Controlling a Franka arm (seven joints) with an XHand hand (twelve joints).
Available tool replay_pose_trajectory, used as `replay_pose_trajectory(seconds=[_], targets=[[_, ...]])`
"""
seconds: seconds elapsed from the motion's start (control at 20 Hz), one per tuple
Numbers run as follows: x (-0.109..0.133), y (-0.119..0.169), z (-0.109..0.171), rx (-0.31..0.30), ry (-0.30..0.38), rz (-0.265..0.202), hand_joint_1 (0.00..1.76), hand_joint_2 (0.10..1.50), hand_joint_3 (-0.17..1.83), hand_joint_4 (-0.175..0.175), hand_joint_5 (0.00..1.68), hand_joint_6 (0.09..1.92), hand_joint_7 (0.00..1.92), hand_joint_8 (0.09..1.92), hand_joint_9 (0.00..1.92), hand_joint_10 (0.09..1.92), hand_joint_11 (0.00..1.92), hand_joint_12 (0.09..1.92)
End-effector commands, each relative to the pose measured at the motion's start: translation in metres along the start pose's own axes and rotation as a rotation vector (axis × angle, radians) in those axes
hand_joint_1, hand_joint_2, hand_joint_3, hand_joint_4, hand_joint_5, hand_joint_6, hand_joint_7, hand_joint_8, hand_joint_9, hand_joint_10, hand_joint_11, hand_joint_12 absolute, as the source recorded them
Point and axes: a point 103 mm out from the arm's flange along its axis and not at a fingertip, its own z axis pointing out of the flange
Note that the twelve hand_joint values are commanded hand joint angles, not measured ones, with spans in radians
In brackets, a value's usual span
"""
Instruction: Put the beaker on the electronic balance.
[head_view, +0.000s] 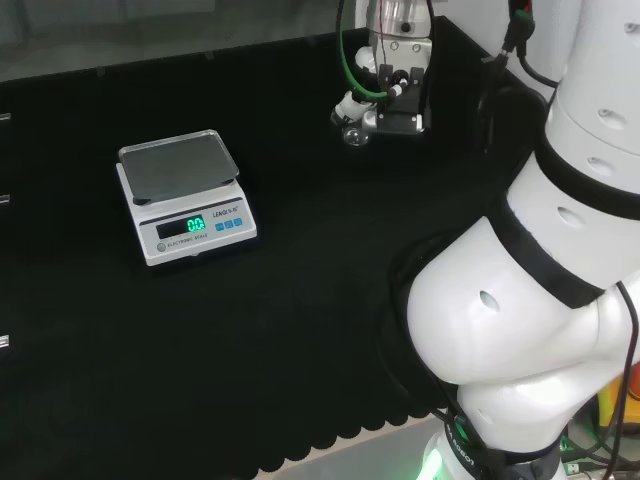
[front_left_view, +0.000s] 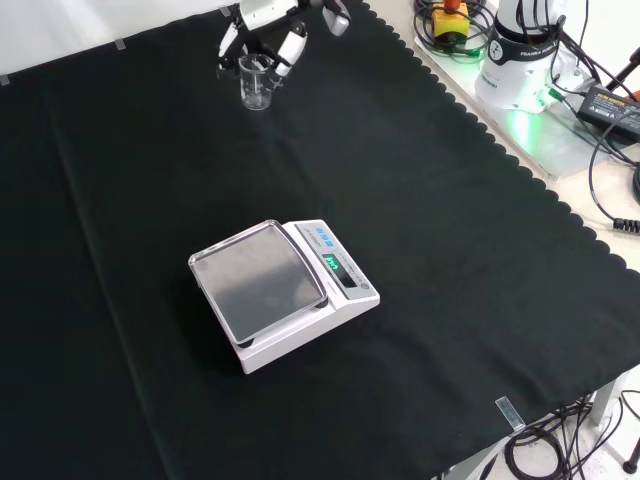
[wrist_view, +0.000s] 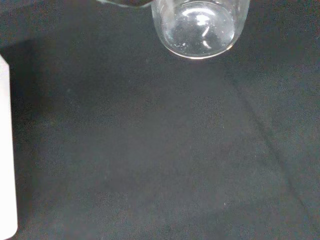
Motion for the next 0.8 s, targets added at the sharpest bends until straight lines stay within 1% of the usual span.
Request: replay_pose_trajectory(seconds=[0.05, 0.4, 0.65, 0.8], targets=[[0.004, -0.007, 0.0, 0.016, -0.019, -0.013, 1.2, 1.15, -0.17, -0.175, 0.69, 0.85, 0.94, 0.91, 1.33, 0.53, 1.45, 0.61], [0.012, -0.006, -0.004, 0.022, -0.026, -0.034, 1.2, 1.15, -0.17, -0.175, 0.69, 0.85, 0.94, 0.91, 1.33, 0.53, 1.45, 0.61], [0.031, 0.001, -0.005, 0.033, -0.039, -0.066, 1.19, 1.15, -0.17, -0.175, 0.69, 0.85, 0.94, 0.91, 1.33, 0.54, 1.46, 0.61], [0.048, 0.009, -0.006, 0.044, -0.051, -0.101, 1.19, 1.15, -0.17, -0.175, 0.69, 0.85, 0.94, 0.91, 1.33, 0.54, 1.46, 0.61]])
